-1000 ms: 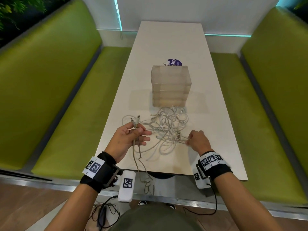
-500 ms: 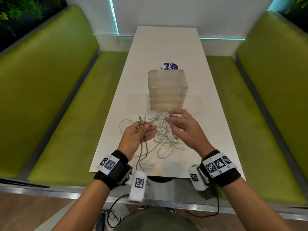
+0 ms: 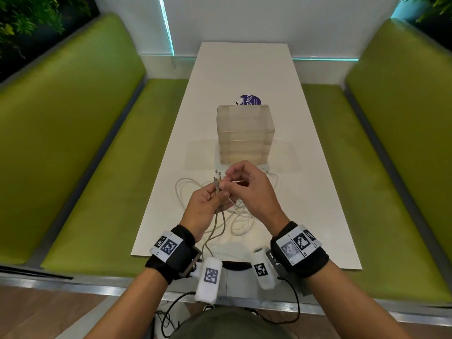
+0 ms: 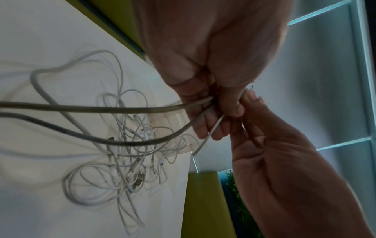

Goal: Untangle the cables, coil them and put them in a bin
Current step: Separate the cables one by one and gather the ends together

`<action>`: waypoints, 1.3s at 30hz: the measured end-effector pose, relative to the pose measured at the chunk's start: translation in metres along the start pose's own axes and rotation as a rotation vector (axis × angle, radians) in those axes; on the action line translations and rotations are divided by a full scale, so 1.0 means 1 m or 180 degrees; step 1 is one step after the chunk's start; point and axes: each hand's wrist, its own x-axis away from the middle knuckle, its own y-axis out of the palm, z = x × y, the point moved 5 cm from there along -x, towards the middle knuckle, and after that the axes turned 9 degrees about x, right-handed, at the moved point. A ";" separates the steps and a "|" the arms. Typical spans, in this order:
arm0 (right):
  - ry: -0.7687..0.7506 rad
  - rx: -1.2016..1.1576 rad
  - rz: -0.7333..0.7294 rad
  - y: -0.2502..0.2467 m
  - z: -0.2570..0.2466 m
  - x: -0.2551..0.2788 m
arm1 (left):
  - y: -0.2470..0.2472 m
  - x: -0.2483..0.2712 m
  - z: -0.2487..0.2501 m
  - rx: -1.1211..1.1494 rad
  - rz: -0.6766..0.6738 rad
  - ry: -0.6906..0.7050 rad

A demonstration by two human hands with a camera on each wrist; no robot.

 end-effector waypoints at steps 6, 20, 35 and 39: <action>0.0055 0.1178 -0.0691 -0.013 0.026 0.001 | -0.011 0.000 0.012 0.0126 0.0091 0.0189; 0.0016 0.1260 -0.1575 0.005 0.045 0.009 | -0.010 0.000 0.027 0.0992 0.0138 0.0099; 0.0392 0.1616 -0.1076 -0.041 0.097 -0.054 | -0.014 0.009 0.081 0.1375 0.0144 0.0574; 0.0373 0.1210 -0.1029 -0.044 0.089 -0.055 | -0.034 0.004 0.069 0.0873 0.0577 0.0546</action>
